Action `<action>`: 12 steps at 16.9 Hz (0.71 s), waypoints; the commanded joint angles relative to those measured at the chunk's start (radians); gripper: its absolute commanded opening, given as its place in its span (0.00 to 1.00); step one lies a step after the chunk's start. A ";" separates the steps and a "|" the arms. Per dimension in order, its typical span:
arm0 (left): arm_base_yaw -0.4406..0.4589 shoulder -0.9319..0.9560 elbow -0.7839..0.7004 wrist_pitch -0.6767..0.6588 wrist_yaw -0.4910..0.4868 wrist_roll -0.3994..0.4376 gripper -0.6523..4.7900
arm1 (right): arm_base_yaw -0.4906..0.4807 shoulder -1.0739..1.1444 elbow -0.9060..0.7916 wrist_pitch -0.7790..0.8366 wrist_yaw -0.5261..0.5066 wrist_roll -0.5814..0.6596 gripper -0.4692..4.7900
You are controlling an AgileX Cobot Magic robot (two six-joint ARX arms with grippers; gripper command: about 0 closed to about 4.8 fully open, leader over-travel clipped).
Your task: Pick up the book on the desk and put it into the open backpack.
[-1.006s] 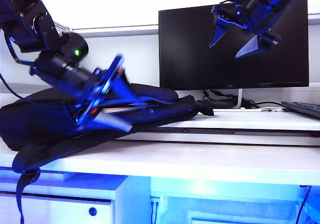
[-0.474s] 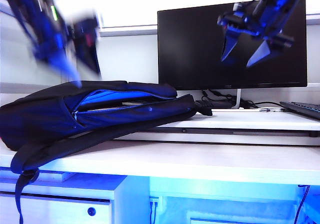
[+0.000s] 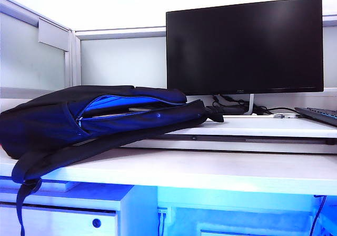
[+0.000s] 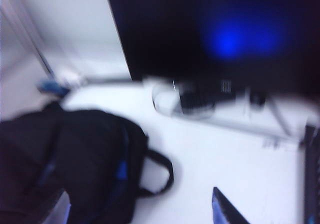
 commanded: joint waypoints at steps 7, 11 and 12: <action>0.000 -0.709 -0.270 -0.415 -0.105 -0.112 0.60 | 0.000 -0.627 -0.539 -0.035 0.035 -0.010 0.76; -0.003 -0.876 -0.462 -0.507 -0.153 -0.109 0.59 | 0.000 -0.739 -0.716 -0.038 0.034 -0.006 0.76; -0.003 -0.872 -0.507 -0.501 -0.153 -0.106 0.59 | 0.001 -0.765 -0.759 -0.050 0.034 0.010 0.74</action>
